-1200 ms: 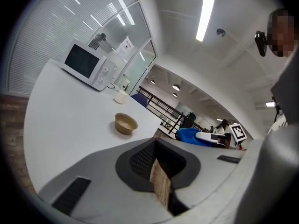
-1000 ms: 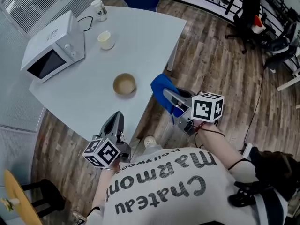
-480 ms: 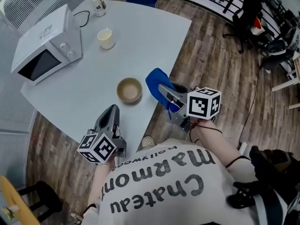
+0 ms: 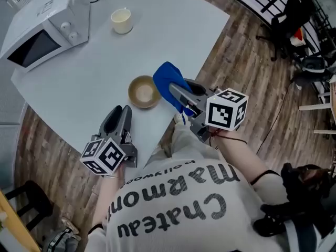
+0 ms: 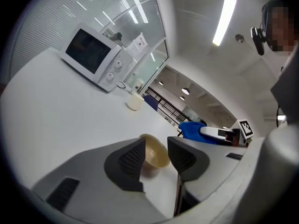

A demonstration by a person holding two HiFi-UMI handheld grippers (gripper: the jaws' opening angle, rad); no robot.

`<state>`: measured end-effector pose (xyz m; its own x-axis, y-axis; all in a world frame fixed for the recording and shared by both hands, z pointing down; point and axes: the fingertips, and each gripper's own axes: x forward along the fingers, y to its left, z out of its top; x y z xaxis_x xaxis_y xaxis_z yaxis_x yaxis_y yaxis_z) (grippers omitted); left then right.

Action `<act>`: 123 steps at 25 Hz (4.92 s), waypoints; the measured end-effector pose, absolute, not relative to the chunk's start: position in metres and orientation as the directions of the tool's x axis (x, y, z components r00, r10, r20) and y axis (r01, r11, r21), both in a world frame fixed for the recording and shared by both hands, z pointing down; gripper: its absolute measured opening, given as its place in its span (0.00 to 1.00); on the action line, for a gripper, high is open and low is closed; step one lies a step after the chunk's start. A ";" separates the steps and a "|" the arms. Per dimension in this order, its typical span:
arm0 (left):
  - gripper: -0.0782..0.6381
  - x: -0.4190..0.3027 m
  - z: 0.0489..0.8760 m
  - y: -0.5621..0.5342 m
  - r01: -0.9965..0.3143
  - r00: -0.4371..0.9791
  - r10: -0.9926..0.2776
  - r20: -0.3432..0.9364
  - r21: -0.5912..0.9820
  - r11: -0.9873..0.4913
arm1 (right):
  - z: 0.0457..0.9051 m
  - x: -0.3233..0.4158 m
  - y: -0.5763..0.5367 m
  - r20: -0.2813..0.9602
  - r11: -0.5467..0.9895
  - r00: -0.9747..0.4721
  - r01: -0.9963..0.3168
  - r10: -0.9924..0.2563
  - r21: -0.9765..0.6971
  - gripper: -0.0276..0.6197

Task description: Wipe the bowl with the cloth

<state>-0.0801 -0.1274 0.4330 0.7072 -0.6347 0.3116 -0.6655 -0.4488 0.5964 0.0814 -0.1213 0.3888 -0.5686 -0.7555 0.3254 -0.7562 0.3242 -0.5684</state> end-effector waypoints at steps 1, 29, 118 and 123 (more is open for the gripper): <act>0.33 -0.078 0.440 -0.132 -0.670 0.702 -0.631 0.329 0.605 -0.431 | 0.394 0.081 -0.128 0.340 0.333 -0.581 -0.755 -0.739 -0.565 0.17; 0.13 -0.052 0.503 -0.179 -0.937 0.138 -0.758 0.637 0.332 0.108 | 0.401 0.025 -0.185 0.152 0.786 -0.988 -0.068 0.033 -0.614 0.17; 0.16 -0.132 0.353 -0.194 -0.987 0.161 -0.945 0.286 0.017 -0.163 | 0.411 -0.121 -0.205 0.519 0.710 -0.799 -0.553 -0.304 -0.436 0.16; 0.16 -0.132 0.357 -0.190 -0.989 0.141 -0.947 0.287 0.010 -0.145 | 0.417 -0.115 -0.214 0.511 0.634 -0.761 -0.632 -0.400 -0.446 0.16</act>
<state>-0.1324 -0.1899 0.3567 0.1415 -0.9473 0.2873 -0.9894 -0.1447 0.0101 -0.1155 -0.2142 0.4171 -0.7611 -0.3995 0.5110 -0.6321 0.6337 -0.4460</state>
